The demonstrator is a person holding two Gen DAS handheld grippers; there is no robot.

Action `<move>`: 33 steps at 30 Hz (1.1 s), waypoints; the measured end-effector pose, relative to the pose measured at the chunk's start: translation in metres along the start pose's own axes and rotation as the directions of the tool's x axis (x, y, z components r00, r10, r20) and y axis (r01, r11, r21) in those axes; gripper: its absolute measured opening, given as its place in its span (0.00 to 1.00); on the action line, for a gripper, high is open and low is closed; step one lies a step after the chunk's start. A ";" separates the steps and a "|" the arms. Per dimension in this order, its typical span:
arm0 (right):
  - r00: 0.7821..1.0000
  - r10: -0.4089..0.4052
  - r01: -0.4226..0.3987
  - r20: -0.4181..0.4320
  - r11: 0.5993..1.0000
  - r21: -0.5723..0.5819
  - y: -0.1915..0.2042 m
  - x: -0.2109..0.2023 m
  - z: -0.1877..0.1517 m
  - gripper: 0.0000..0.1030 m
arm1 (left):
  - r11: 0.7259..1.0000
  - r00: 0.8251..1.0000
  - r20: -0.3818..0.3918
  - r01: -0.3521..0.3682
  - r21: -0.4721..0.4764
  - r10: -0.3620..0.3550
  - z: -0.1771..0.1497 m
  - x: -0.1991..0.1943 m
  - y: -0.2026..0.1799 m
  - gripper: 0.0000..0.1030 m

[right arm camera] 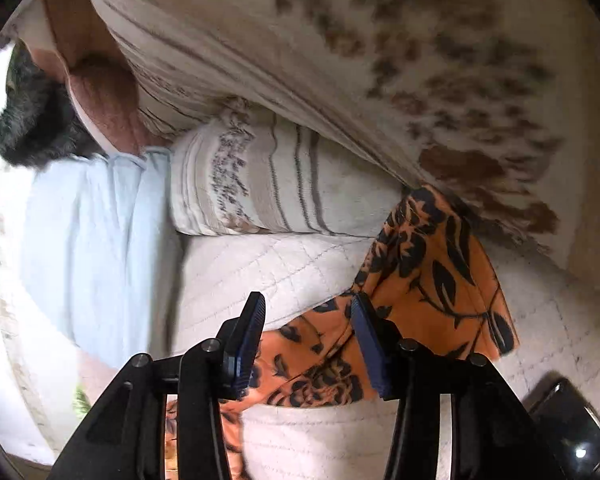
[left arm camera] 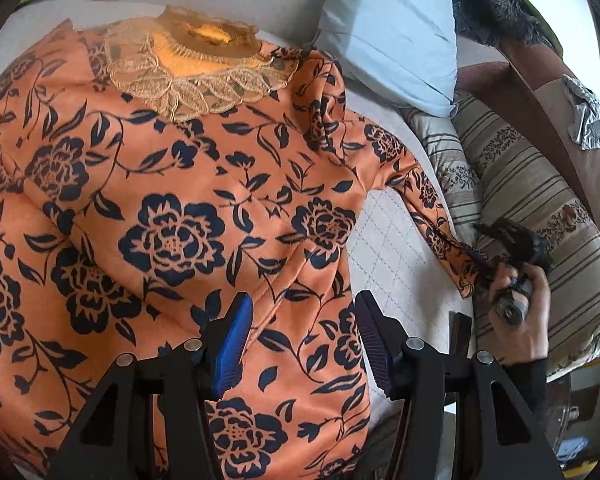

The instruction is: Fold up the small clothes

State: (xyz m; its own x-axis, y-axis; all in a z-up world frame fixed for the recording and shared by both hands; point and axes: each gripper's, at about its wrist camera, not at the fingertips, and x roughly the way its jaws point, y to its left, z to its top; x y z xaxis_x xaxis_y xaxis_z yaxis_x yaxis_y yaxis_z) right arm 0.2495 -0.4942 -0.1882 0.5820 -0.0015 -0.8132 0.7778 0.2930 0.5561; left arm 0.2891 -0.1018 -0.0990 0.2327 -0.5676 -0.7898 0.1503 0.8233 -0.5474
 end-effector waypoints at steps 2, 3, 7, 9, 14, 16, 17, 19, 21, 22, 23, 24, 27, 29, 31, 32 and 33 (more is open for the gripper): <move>0.998 -0.030 0.034 -0.059 0.997 0.068 -0.010 0.024 0.005 0.43 | 1.000 1.000 -0.002 -0.001 -0.003 0.001 -0.002 0.000 0.001 0.51; 0.996 -0.047 0.052 -0.072 0.996 0.072 -0.011 0.033 0.005 0.44 | 1.000 1.000 -0.003 -0.004 -0.003 0.004 -0.002 0.000 0.002 0.51; 0.994 -0.111 0.111 -0.020 0.994 -0.026 0.002 0.043 0.007 0.30 | 1.000 1.000 -0.006 -0.010 -0.014 0.010 -0.002 0.000 0.008 0.51; 0.982 -0.186 0.186 -0.007 0.981 -0.050 0.002 0.048 0.009 0.05 | 0.999 1.000 -0.005 -0.005 -0.032 0.005 -0.002 -0.001 0.013 0.51; 0.994 -0.100 0.105 0.049 0.988 -0.110 0.015 0.020 0.004 0.05 | 0.998 1.000 0.010 0.003 -0.065 -0.003 -0.004 -0.010 0.028 0.51; 0.993 -0.009 0.034 0.114 0.976 -0.214 0.045 -0.005 -0.008 0.04 | 0.997 1.000 0.018 0.010 -0.076 -0.008 -0.004 -0.015 0.035 0.51; 0.989 0.057 -0.016 0.140 0.961 -0.276 0.063 -0.022 -0.018 0.04 | 0.997 1.000 0.026 0.014 -0.080 -0.012 -0.003 -0.019 0.039 0.51; 0.964 0.196 -0.106 0.180 0.904 -0.415 0.100 -0.055 -0.047 0.04 | 0.996 0.999 0.044 0.018 -0.082 -0.015 0.000 -0.028 0.046 0.51; 0.929 0.329 -0.184 0.166 0.805 -0.564 0.138 -0.084 -0.086 0.04 | 0.995 0.997 0.073 0.030 -0.091 -0.024 0.005 -0.040 0.057 0.51; 0.909 0.389 -0.210 0.147 0.734 -0.645 0.158 -0.098 -0.112 0.04 | 0.995 0.996 0.082 0.036 -0.097 -0.028 0.007 -0.045 0.062 0.51; 0.890 0.443 -0.235 0.109 0.650 -0.723 0.175 -0.110 -0.143 0.04 | 0.993 0.995 0.096 0.043 -0.109 -0.033 0.011 -0.052 0.072 0.51; 0.877 0.477 -0.259 0.062 0.577 -0.774 0.186 -0.117 -0.171 0.04 | 0.992 0.994 0.108 0.047 -0.118 -0.035 0.015 -0.059 0.081 0.51; 0.839 0.530 -0.366 -0.121 0.387 -0.846 0.198 -0.126 -0.246 0.04 | 0.988 0.990 0.138 0.051 -0.143 -0.031 0.023 -0.077 0.110 0.51; 0.814 0.518 -0.423 -0.262 0.219 -0.879 0.205 -0.121 -0.304 0.04 | 0.985 0.987 0.161 0.052 -0.163 -0.026 0.030 -0.090 0.133 0.51; 0.830 0.423 -0.427 -0.365 0.060 -0.902 0.209 -0.111 -0.364 0.04 | 0.979 0.984 0.174 0.076 -0.190 -0.043 0.034 -0.100 0.157 0.51; 0.828 0.388 -0.445 -0.404 0.016 -0.896 0.208 -0.105 -0.383 0.05 | 0.976 0.983 0.176 0.089 -0.200 -0.054 0.036 -0.103 0.166 0.51; 0.823 0.324 -0.480 -0.467 -0.043 -0.876 0.207 -0.091 -0.409 0.05 | 0.971 0.981 0.179 0.107 -0.213 -0.069 0.037 -0.104 0.176 0.51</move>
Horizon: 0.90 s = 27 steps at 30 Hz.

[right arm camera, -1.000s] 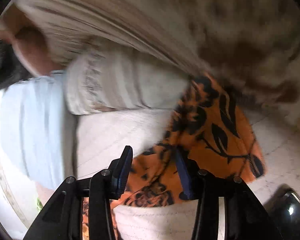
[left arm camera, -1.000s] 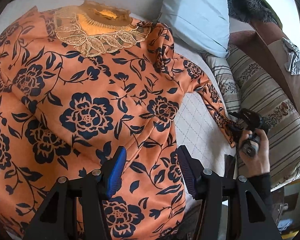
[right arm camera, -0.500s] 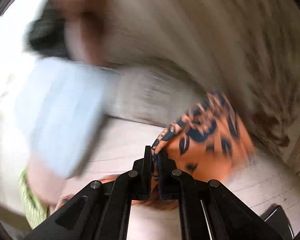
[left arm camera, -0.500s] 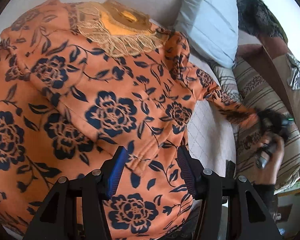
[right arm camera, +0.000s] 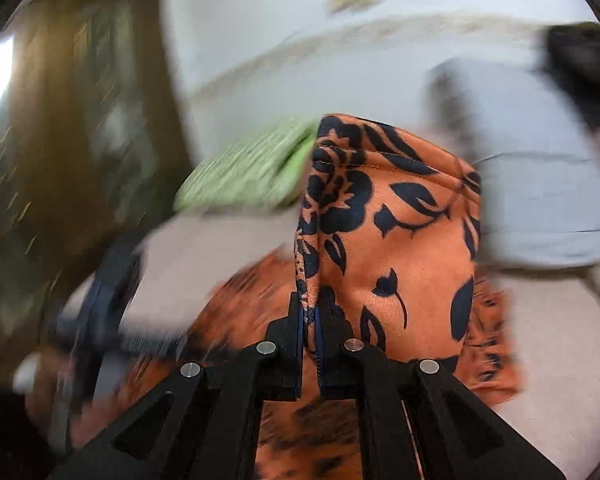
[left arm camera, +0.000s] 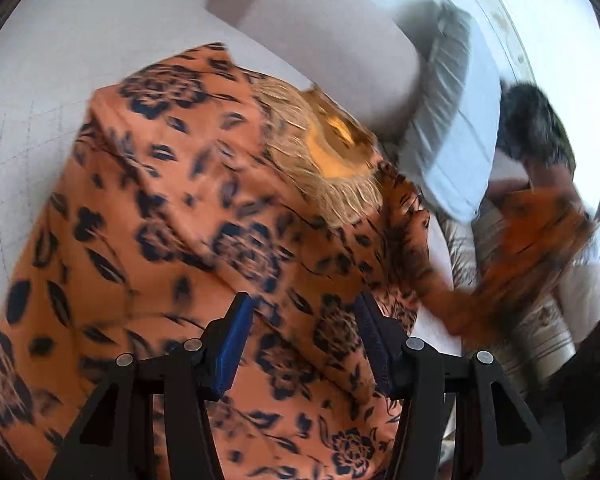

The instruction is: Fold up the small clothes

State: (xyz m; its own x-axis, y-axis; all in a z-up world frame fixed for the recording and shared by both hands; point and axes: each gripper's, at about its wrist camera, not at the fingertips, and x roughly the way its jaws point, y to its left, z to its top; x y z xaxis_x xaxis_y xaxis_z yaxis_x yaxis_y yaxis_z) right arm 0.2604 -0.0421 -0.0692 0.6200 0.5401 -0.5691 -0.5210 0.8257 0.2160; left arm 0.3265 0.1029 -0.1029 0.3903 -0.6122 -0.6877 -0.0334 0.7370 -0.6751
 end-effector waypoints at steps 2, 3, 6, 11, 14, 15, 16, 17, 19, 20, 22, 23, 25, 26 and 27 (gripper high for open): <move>0.986 0.059 -0.071 -0.153 0.995 -0.076 0.024 0.042 -0.020 0.05 | 0.998 1.000 0.012 0.021 -0.053 -0.020 0.008 -0.003 0.026 0.51; 0.976 0.074 -0.097 -0.205 0.989 -0.107 0.038 0.050 -0.031 0.05 | 0.997 1.000 0.013 0.024 -0.078 -0.023 0.012 -0.002 0.037 0.51; 0.908 0.088 -0.192 -0.410 0.956 -0.220 0.065 0.085 -0.075 0.10 | 0.983 0.998 0.000 0.054 -0.176 -0.055 0.014 0.002 0.065 0.51; 0.849 0.132 -0.278 -0.512 0.935 -0.221 0.054 0.089 -0.081 0.27 | 0.961 0.988 -0.026 0.141 -0.239 -0.152 0.013 0.006 0.074 0.51; 0.868 0.253 -0.333 -0.426 0.935 -0.124 0.021 0.053 -0.050 0.60 | 0.970 0.991 -0.025 0.126 -0.206 -0.134 0.014 0.006 0.069 0.54; 0.884 0.272 -0.328 -0.380 0.940 -0.092 0.006 0.045 -0.038 0.61 | 0.978 0.993 -0.029 0.106 -0.182 -0.113 0.016 0.010 0.065 0.54; 0.904 0.270 -0.303 -0.333 0.952 -0.052 -0.012 0.032 -0.031 0.61 | 0.988 0.996 -0.041 0.067 -0.141 -0.073 0.012 0.012 0.056 0.54; 0.921 0.246 -0.257 -0.303 0.966 0.004 -0.026 0.024 -0.026 0.61 | 0.993 0.998 -0.049 0.041 -0.108 -0.046 0.010 0.015 0.047 0.54; 0.950 0.177 -0.141 -0.258 0.978 0.153 -0.068 0.019 -0.021 0.60 | 1.000 0.999 -0.052 -0.013 0.028 0.014 -0.001 0.017 0.020 0.54; 0.959 0.147 -0.088 -0.242 0.967 0.240 -0.091 0.018 -0.020 0.57 | 0.995 0.998 -0.049 -0.038 0.088 0.042 -0.006 0.018 0.007 0.54; 0.968 0.093 0.004 -0.234 0.924 0.382 -0.128 0.017 -0.021 0.47 | 0.976 0.993 -0.035 -0.102 0.192 0.110 -0.012 0.023 -0.012 0.54; 0.967 0.048 0.063 -0.249 0.905 0.420 -0.142 0.015 -0.025 0.45 | 0.970 0.991 -0.032 -0.119 0.211 0.129 -0.012 0.025 -0.016 0.54; 0.952 -0.034 0.174 -0.306 0.880 0.442 -0.162 0.008 -0.035 0.44 | 0.973 0.987 -0.022 -0.151 0.176 0.157 -0.007 0.029 -0.008 0.54; 0.945 -0.053 0.203 -0.323 0.867 0.454 -0.168 0.005 -0.040 0.43 | 0.975 0.986 -0.013 -0.164 0.149 0.167 -0.005 0.029 -0.004 0.54; 0.943 -0.049 0.210 -0.330 0.855 0.474 -0.173 0.008 -0.043 0.43 | 0.976 0.982 -0.002 -0.185 0.111 0.186 -0.002 0.028 0.006 0.54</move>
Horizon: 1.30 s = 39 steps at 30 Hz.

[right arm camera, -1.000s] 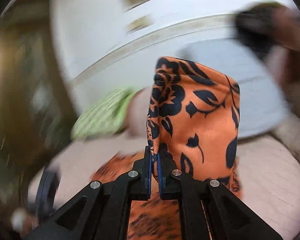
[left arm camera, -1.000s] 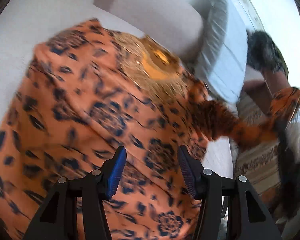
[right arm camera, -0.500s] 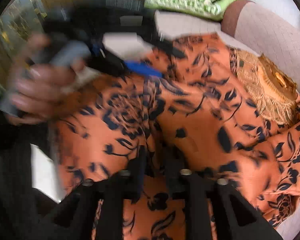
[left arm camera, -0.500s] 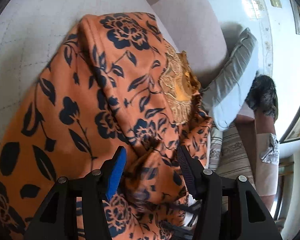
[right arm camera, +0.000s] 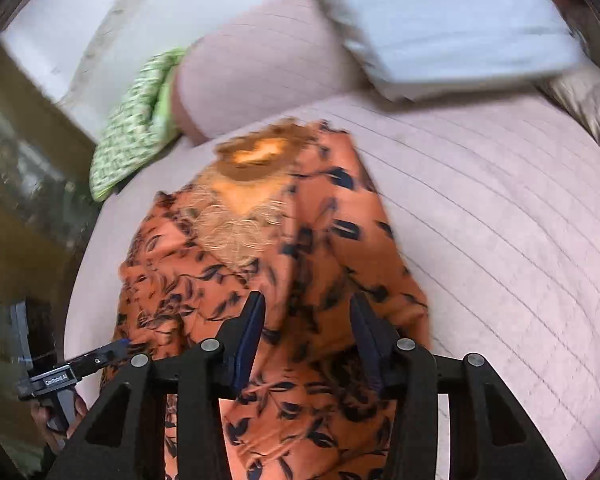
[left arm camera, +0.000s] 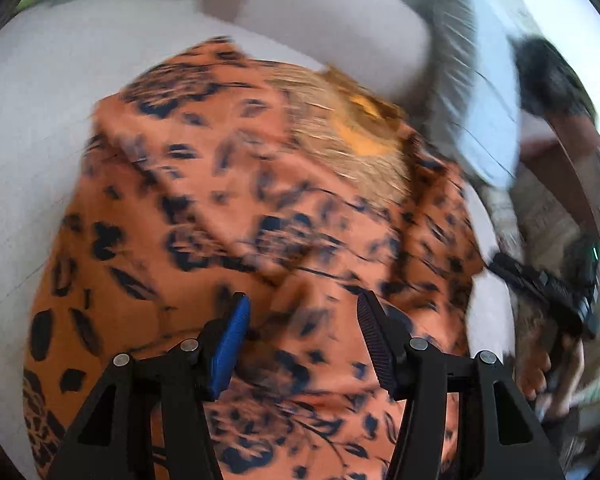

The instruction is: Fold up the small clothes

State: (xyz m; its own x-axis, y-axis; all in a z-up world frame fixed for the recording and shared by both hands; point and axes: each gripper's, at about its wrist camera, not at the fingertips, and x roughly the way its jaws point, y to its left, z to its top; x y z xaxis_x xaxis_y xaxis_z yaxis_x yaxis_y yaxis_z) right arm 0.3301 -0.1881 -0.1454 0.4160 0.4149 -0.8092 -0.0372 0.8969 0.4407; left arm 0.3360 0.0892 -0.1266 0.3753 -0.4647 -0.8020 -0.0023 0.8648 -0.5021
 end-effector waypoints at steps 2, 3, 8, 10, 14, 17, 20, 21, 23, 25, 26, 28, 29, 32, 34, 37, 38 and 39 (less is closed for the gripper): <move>1.000 -0.001 0.002 -0.020 0.999 0.049 -0.010 0.001 -0.001 0.42 | 0.999 1.000 -0.002 -0.011 -0.042 0.011 0.002 0.005 0.009 0.54; 0.999 -0.007 0.009 -0.036 0.998 0.062 -0.011 0.003 -0.003 0.42 | 0.998 1.000 -0.012 -0.006 -0.056 0.005 0.002 0.007 0.012 0.54; 0.990 0.049 -0.020 -0.134 0.977 0.211 -0.029 0.017 -0.015 0.39 | 0.994 0.991 -0.091 0.095 -0.056 -0.100 -0.008 0.027 0.001 0.53; 0.987 0.033 0.006 -0.160 0.971 0.237 -0.031 0.019 -0.019 0.39 | 0.990 0.982 -0.129 0.129 -0.063 -0.136 -0.013 0.040 -0.004 0.52; 0.993 0.058 -0.028 -0.100 0.959 0.280 -0.040 0.021 -0.018 0.42 | 0.987 0.982 -0.141 0.113 -0.111 -0.129 -0.011 0.061 0.003 0.36; 0.995 0.082 -0.060 -0.054 0.945 0.322 -0.045 0.027 -0.017 0.36 | 0.987 0.985 -0.120 0.113 -0.115 -0.127 -0.007 0.060 0.006 0.09; 0.997 0.062 -0.047 -0.036 0.946 0.322 -0.047 0.032 -0.014 0.06 | 0.985 0.988 -0.041 0.143 -0.098 -0.148 -0.007 0.032 -0.002 0.04; 0.998 0.066 -0.056 -0.021 0.943 0.327 -0.048 0.029 -0.013 0.06 | 0.983 0.988 0.001 0.157 -0.091 -0.157 -0.010 0.017 -0.005 0.04; 0.997 0.070 -0.074 0.023 0.940 0.333 -0.052 0.016 -0.011 0.06 | 0.982 0.982 0.100 0.167 -0.089 -0.159 -0.018 -0.023 -0.007 0.04; 0.998 0.062 -0.066 0.021 0.943 0.326 -0.053 0.005 -0.012 0.05 | 0.965 0.964 0.187 0.218 -0.146 -0.190 -0.034 -0.063 0.003 0.04; 0.996 0.084 -0.084 0.015 0.940 0.331 -0.053 0.003 -0.013 0.05 | 0.960 0.958 0.215 0.225 -0.168 -0.188 -0.044 -0.076 0.011 0.04; 0.987 0.162 -0.146 -0.020 0.930 0.338 -0.049 0.004 -0.016 0.05 | 0.965 0.964 0.237 0.166 -0.201 -0.116 -0.069 -0.087 0.025 0.04; 0.981 0.186 -0.160 -0.054 0.934 0.319 -0.042 0.008 -0.017 0.05 | 0.968 0.975 0.203 0.129 -0.216 -0.085 -0.078 -0.084 0.036 0.04; 0.972 0.126 -0.086 -0.201 0.977 0.196 -0.012 0.037 -0.028 0.09 | 0.941 0.997 0.032 0.074 -0.331 -0.067 -0.106 -0.044 0.068 0.04; 0.943 0.135 -0.089 -0.305 0.983 0.163 -0.003 0.059 -0.037 0.11 | 0.926 0.995 -0.034 0.077 -0.369 -0.096 -0.117 -0.030 0.080 0.06; 0.936 0.180 -0.147 -0.302 0.981 0.130 0.002 0.046 -0.034 0.15 | 0.938 0.991 0.021 0.134 -0.319 -0.134 -0.115 -0.058 0.072 0.16; 0.935 0.211 -0.183 -0.284 0.976 0.122 0.002 0.034 -0.029 0.23 | 0.950 0.992 0.058 0.122 -0.289 -0.110 -0.111 -0.072 0.068 0.21; 0.936 0.235 -0.212 -0.263 0.971 0.115 0.001 0.023 -0.024 0.27 | 0.956 0.992 0.091 0.114 -0.269 -0.092 -0.109 -0.084 0.065 0.29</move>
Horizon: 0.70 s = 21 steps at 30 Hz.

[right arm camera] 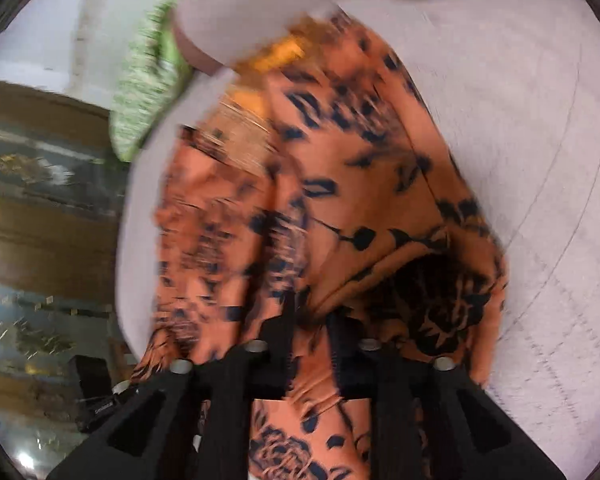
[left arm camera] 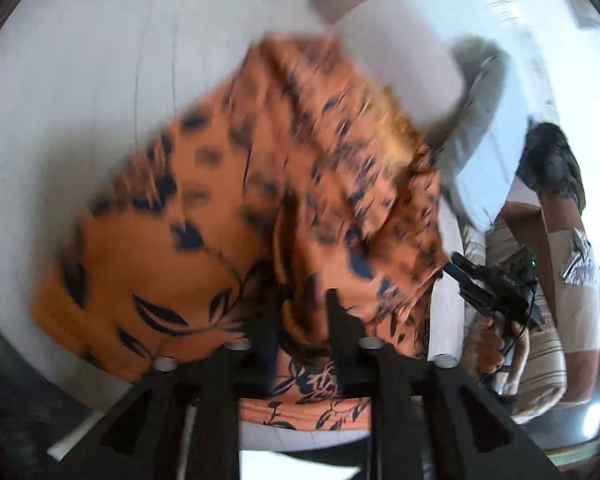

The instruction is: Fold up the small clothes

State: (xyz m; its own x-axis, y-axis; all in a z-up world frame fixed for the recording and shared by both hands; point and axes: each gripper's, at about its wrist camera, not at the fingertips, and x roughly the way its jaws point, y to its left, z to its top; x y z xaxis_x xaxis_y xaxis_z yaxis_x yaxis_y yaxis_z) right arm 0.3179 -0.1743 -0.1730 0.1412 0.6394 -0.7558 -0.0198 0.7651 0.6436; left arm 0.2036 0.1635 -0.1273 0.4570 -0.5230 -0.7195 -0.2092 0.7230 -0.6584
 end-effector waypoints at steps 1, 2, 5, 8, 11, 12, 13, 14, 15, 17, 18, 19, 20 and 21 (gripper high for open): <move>0.999 0.024 -0.023 0.034 1.000 -0.007 -0.001 -0.015 0.002 0.34 | 1.000 0.999 0.043 -0.006 0.022 0.005 0.001 -0.013 -0.007 0.36; 0.996 0.030 -0.030 0.080 1.000 0.007 -0.006 -0.028 0.004 0.39 | 0.999 0.997 0.078 -0.005 0.037 0.002 0.005 -0.026 -0.015 0.38; 0.989 0.015 -0.032 0.146 0.993 0.112 -0.034 -0.050 0.008 0.41 | 0.996 0.993 0.121 0.006 0.090 -0.017 0.020 -0.045 -0.047 0.46; 0.987 0.038 -0.076 0.157 0.968 0.239 -0.063 -0.051 0.007 0.40 | 0.980 0.999 0.037 0.029 0.198 -0.037 0.049 -0.007 -0.105 0.54; 0.980 0.091 -0.149 0.179 0.928 0.342 -0.076 -0.042 0.000 0.40 | 0.970 0.997 -0.056 0.070 0.231 -0.059 0.086 0.060 -0.151 0.54; 0.977 0.104 -0.167 0.184 0.915 0.368 -0.078 -0.038 -0.002 0.40 | 0.968 0.995 -0.082 0.070 0.240 -0.052 0.102 0.091 -0.163 0.54; 0.971 0.135 -0.204 0.196 0.898 0.390 -0.081 -0.031 -0.003 0.40 | 0.966 0.991 -0.124 0.074 0.248 -0.044 0.117 0.124 -0.175 0.54; 0.966 0.153 -0.226 0.207 0.887 0.402 -0.084 -0.028 -0.005 0.40 | 0.967 0.986 -0.162 0.075 0.244 -0.036 0.132 0.157 -0.187 0.54; 0.963 0.155 -0.238 0.219 0.869 0.433 -0.087 -0.023 -0.005 0.40 | 0.972 0.980 -0.196 0.073 0.225 -0.028 0.144 0.190 -0.197 0.54; 0.958 0.139 -0.252 0.252 0.831 0.496 -0.100 -0.017 -0.007 0.40 | 0.982 0.966 -0.254 0.087 0.168 -0.042 0.167 0.246 -0.209 0.54; 0.955 0.142 -0.264 0.262 0.810 0.523 -0.106 -0.014 -0.007 0.40 | 0.986 0.960 -0.274 0.089 0.139 -0.048 0.176 0.269 -0.215 0.54; 0.952 0.147 -0.277 0.270 0.793 0.543 -0.111 -0.011 -0.007 0.40 | 0.991 0.952 -0.303 0.085 0.101 -0.050 0.182 0.295 -0.218 0.54; 0.949 0.153 -0.289 0.275 0.773 0.565 -0.117 -0.008 -0.007 0.40 | 0.994 0.943 -0.330 0.078 0.071 -0.050 0.188 0.320 -0.222 0.53; 0.943 0.164 -0.311 0.290 0.750 0.584 -0.121 -0.006 -0.008 0.40 | 0.996 0.941 -0.334 0.075 0.047 -0.055 0.193 0.340 -0.223 0.54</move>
State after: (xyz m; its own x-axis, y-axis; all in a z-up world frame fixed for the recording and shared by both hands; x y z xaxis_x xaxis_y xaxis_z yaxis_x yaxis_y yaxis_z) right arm 0.3118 -0.2705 -0.2472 0.4172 0.7065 -0.5716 0.5193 0.3308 0.7879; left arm 0.5727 -0.0879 -0.1826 0.1527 -0.6824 -0.7149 -0.1338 0.7024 -0.6991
